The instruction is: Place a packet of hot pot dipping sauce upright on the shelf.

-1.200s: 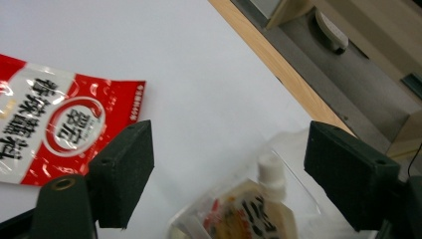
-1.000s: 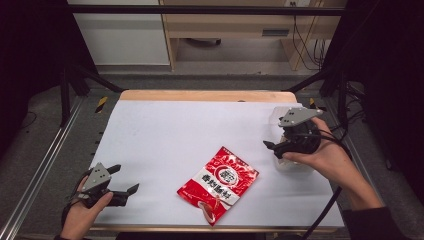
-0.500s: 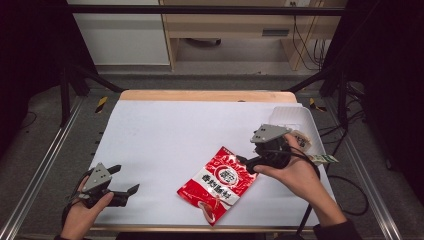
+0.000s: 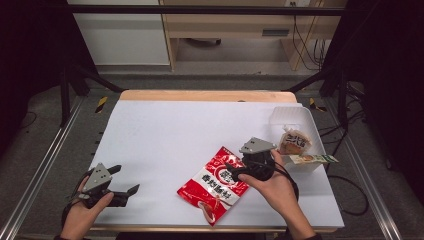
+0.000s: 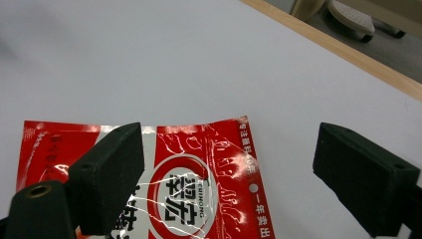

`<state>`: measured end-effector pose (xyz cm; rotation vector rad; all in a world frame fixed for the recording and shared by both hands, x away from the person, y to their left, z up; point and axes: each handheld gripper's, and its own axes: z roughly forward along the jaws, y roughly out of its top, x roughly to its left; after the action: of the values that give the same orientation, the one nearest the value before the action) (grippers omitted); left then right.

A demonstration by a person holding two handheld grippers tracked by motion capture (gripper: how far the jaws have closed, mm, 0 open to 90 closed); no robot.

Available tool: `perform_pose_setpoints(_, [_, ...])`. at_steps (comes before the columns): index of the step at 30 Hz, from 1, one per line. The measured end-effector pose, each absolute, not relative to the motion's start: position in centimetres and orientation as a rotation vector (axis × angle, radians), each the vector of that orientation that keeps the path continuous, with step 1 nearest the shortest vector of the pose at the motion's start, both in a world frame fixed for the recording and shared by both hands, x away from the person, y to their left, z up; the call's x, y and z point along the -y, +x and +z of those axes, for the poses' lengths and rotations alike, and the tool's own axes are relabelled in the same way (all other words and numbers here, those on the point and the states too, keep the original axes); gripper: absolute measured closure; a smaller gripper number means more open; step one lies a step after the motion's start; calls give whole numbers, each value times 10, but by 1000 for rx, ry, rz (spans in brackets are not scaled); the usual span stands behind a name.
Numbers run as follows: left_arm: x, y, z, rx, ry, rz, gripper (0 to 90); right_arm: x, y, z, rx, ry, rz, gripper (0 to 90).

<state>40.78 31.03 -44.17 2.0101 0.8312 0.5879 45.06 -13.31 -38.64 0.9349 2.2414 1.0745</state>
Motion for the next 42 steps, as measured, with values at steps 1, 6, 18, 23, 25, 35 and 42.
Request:
perform_pose_setpoints(1, [-310, 408, -442, -831, 2013, 588, 77, 133, 450, -389, -2235, 947, 1076, 133])
perform_pose_setpoints(6, [-310, 408, -442, -832, 2014, 587, 77, 130, 447, -407, -2227, 1000, 1066, 124])
perform_pose_setpoints(18, [-312, 408, -442, -851, 2003, 601, 77, 142, 447, -440, -2148, 1122, 1035, 120])
perform_pose_setpoints(23, [-308, 408, -441, -833, 2016, 596, 77, 150, 445, -443, -2099, 1133, 997, 155])
perform_pose_setpoints(25, [-307, 408, -442, -828, 2019, 588, 77, 153, 443, -445, -2088, 1157, 1005, 159])
perform_pose_setpoints(35, [-303, 408, -442, -813, 2031, 576, 77, 162, 444, -459, -2113, 1220, 960, 168])
perform_pose_setpoints(42, [-302, 408, -443, -810, 2024, 563, 77, 162, 447, -466, -2156, 1252, 925, 158])
